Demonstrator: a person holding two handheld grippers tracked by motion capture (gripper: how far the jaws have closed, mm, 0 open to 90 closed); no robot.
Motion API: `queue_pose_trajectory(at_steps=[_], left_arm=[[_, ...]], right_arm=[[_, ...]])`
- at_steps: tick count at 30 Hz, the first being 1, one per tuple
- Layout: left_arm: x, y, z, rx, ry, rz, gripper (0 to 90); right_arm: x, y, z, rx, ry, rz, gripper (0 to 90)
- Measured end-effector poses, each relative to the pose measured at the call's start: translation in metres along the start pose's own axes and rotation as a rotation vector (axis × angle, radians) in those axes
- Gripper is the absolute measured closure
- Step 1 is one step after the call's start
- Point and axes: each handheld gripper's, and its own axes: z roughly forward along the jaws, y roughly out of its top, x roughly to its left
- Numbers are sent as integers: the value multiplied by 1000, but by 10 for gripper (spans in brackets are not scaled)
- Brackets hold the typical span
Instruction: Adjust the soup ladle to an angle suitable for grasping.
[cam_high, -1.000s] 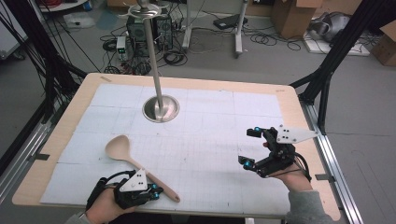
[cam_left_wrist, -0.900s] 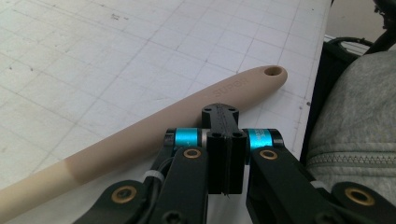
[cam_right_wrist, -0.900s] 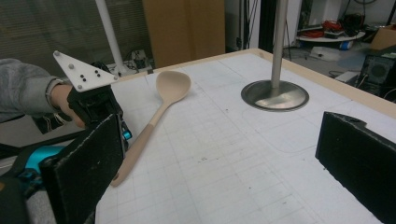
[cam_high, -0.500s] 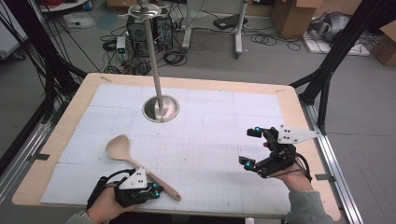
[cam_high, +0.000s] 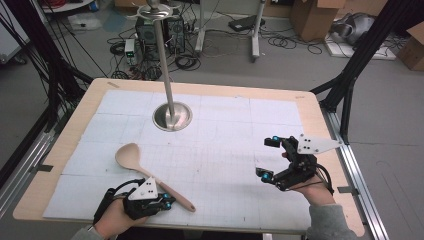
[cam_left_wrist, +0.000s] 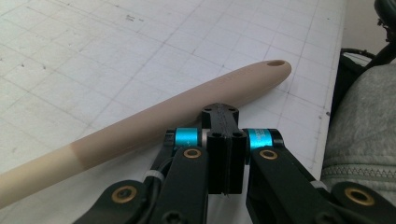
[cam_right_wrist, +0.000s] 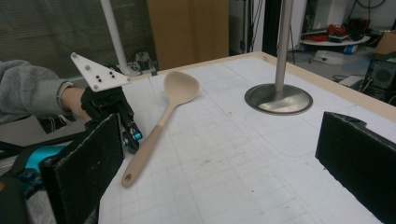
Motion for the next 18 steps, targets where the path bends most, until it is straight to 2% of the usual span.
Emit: queue_pose_trajectory(at_steps=[7,18], left_arm=[[1,1,2,4,22,2,899],[4,6,7,-21,42,-41,898]], right_arm=[[0,0,0,2,-4,2,0],[-1,0,-1,-1,-6,4,0]])
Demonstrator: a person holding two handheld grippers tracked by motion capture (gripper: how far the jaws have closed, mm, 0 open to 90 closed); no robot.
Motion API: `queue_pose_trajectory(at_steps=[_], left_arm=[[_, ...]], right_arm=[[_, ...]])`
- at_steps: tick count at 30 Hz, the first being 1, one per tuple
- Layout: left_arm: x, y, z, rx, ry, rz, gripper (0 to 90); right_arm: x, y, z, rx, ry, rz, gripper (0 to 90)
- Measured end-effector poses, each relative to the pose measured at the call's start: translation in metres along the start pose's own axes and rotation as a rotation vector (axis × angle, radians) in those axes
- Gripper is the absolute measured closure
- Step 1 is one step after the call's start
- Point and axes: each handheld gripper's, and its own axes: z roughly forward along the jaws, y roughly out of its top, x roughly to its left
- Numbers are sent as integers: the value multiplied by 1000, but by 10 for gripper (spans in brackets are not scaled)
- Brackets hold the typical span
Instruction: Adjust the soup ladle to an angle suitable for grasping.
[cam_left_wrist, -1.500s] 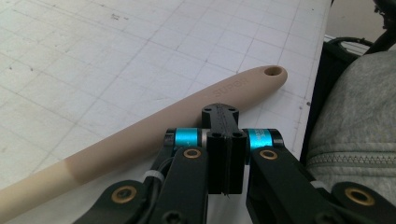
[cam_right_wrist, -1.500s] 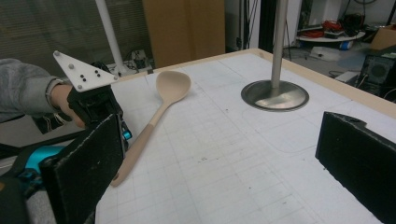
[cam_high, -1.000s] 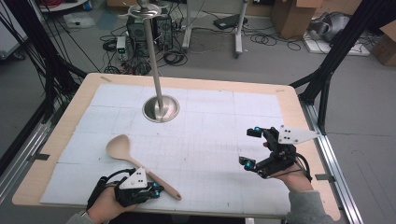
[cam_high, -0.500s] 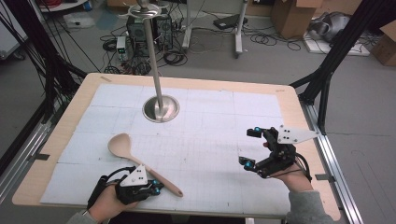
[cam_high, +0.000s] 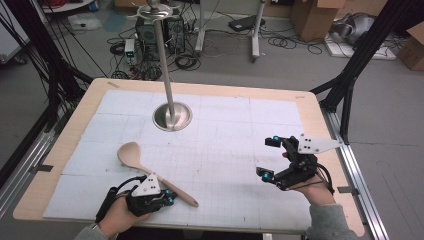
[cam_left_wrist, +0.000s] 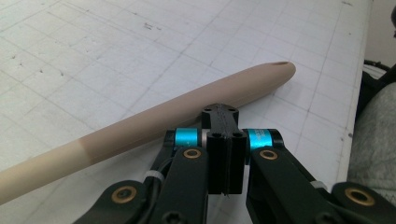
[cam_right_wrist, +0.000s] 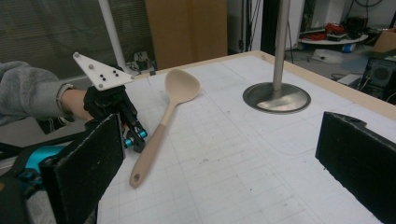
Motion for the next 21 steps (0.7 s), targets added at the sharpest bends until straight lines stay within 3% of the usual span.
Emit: queue_pose_trajectory(at_steps=[21], left_arm=[[2,6,7,-6,41,1,898]], right_arm=[[0,0,-1,-6,-1,-1,0]])
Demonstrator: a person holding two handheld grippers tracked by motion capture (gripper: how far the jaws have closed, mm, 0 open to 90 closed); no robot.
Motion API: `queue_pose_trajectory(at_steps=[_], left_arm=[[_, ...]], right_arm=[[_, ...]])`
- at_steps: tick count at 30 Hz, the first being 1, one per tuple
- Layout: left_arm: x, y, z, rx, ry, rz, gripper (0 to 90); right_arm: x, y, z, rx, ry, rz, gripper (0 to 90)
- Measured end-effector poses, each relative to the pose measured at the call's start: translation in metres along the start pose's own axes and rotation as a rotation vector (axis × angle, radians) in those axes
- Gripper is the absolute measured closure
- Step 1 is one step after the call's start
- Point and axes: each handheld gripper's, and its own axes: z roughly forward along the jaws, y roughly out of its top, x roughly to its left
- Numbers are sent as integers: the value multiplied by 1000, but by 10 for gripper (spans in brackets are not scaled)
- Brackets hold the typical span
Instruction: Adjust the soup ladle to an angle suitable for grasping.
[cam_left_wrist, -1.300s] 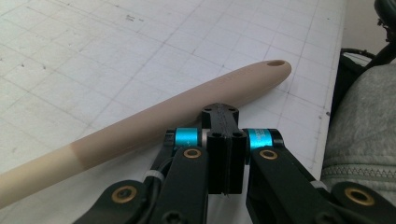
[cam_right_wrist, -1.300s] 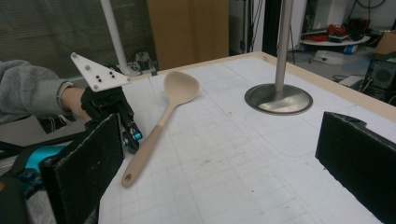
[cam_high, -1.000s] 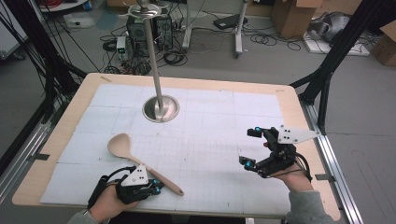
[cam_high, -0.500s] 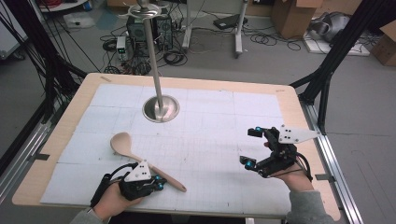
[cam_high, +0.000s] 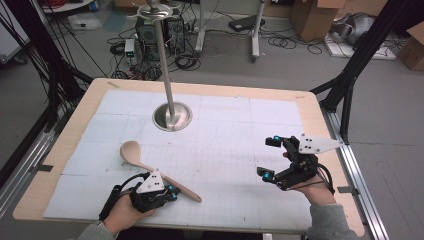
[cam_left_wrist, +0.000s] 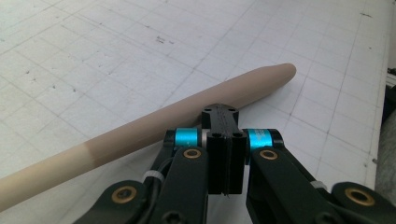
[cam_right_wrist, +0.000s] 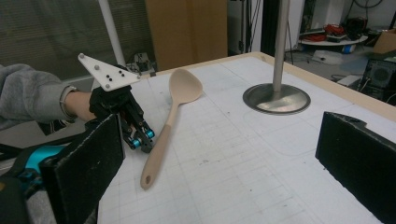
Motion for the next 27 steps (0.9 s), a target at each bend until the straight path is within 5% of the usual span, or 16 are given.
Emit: queue_pose_trajectory(at_steps=[6,13,18,19,22,27], left_arm=[[0,0,0,18,-6,4,898],[2,2,-9,-26,-3,-16,898],[23,6,-24,-38,135,-79,898],[23,6,-24,-38,135,-79,898],[42,5,-28,0,235,-118,898],[56,3,-26,35,266,-161,898]], right_arm=[[0,0,-2,-2,-1,5,0],[0,0,-1,-1,0,2,0],[0,0,-1,1,0,3,0],[0,0,-1,1,0,3,0],[1,0,-1,4,2,7,0],[1,0,-1,6,6,5,0]])
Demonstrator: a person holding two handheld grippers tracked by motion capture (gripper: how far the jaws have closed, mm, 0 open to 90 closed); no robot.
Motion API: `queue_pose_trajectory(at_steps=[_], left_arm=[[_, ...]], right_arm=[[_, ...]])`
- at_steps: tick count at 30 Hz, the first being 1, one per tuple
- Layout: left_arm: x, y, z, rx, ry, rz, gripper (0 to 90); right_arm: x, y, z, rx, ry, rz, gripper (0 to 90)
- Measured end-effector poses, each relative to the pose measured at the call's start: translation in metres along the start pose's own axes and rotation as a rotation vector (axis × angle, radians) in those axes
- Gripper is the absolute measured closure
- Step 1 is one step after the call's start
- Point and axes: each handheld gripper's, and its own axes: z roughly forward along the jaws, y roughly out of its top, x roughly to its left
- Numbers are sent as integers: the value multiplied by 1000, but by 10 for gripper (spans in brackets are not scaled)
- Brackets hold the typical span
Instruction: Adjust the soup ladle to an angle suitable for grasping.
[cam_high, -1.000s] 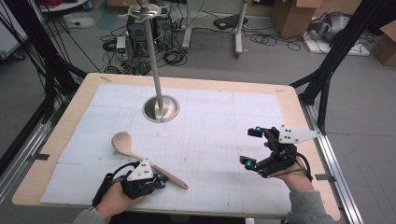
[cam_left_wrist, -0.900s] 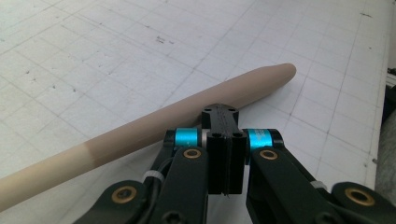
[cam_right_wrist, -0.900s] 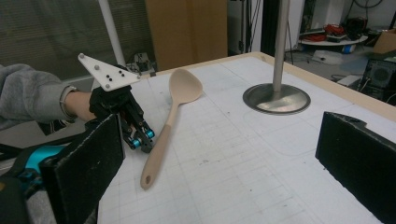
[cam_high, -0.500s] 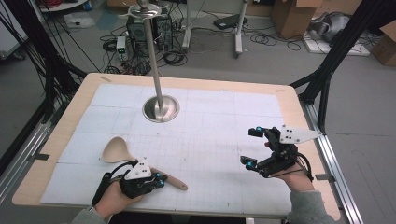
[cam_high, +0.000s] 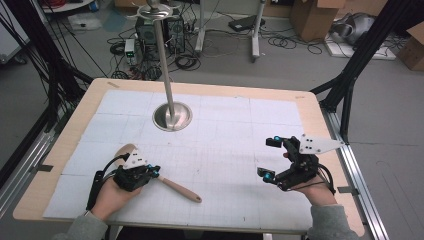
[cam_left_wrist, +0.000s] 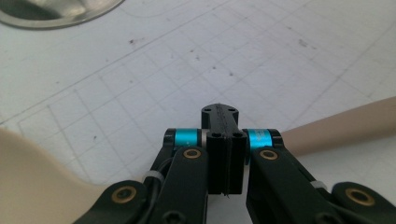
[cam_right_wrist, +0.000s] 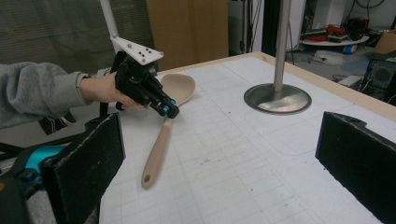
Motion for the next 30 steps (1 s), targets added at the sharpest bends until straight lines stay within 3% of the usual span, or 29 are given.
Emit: queue_pose_trajectory(at_steps=[7,9,11,16,20,23,25,30], left_arm=[[13,3,2,5,28,-39,898],[17,2,8,60,52,-74,898],[18,1,13,80,52,-73,898],[22,1,13,75,43,-77,898],[25,0,11,86,100,-51,898],[32,-2,7,96,150,-62,898],[37,-5,4,87,149,-81,899],[35,-6,3,92,160,-61,900]], right_arm=[[0,-1,2,2,1,1,0],[0,-1,2,7,2,-1,0],[0,-1,2,6,3,3,0],[-1,-1,2,2,10,1,0],[0,0,2,2,11,-1,0],[0,0,1,0,12,1,0],[0,-1,2,3,12,1,0],[0,-1,1,1,14,4,0]])
